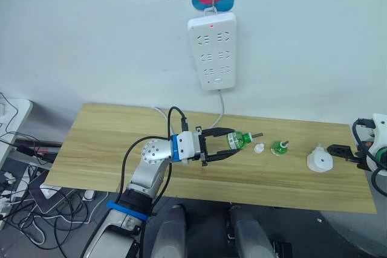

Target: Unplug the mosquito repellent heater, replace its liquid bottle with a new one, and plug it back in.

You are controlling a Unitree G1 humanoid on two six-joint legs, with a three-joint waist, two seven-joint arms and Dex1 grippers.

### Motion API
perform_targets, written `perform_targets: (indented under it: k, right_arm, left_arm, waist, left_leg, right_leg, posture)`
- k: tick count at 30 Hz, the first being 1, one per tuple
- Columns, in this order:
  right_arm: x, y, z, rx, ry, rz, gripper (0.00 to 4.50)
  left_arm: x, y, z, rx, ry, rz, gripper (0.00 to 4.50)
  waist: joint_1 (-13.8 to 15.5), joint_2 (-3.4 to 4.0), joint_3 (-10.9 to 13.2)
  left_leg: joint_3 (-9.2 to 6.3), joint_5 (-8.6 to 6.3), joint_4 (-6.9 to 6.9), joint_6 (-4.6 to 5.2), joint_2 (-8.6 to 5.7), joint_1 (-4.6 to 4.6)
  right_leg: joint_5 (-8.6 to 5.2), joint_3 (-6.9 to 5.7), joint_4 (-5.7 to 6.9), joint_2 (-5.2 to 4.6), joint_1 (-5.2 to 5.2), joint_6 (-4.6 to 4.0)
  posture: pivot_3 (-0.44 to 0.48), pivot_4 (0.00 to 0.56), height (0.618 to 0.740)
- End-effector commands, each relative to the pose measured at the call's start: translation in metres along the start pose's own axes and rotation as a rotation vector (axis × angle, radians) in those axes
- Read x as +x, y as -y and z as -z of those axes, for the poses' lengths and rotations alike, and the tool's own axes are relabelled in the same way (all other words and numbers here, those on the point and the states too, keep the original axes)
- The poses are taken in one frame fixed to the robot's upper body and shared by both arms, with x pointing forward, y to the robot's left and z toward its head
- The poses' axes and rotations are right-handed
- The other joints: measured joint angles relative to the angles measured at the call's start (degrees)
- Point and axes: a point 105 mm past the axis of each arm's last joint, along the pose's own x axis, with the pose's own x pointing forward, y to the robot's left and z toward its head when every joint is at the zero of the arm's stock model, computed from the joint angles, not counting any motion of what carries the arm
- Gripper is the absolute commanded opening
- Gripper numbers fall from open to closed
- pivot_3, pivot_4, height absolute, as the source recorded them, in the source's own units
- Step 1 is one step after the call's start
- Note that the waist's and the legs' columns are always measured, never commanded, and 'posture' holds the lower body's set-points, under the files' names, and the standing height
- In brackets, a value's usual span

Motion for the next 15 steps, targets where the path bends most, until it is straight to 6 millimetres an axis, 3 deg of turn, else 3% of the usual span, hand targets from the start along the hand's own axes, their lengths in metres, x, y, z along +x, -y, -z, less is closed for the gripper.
perform_targets:
  k: [1, 15]
  right_arm:
    - [0.011, 0.01, 0.003, 0.034, -0.078, 0.022, 4.39]
    - [0.04, 0.009, -0.006, 0.067, -0.171, 0.027, 4.39]
  left_arm:
    - [0.001, 0.003, -0.012, 0.03, 0.039, 0.003, 2.16]
    - [-0.01, 0.007, -0.013, 0.03, 0.006, -0.021, 2.16]
  waist:
    - [0.2, 0.02, 0.0]
    - [0.8, 0.09, 0.2]
  left_leg:
    - [0.0, 0.0, -0.01, 0.0, -0.01, 0.0]
    - [-0.05, -0.03, -0.02, 0.05, -0.02, -0.08]
  right_leg:
    - [0.0, 0.01, 0.0, -0.02, -0.01, 0.0]
    - [0.0, -0.02, -0.06, -0.05, -0.04, 0.0]
  posture:
    - [0.167, 0.314, 0.74]
    - [0.22, 0.335, 0.74]
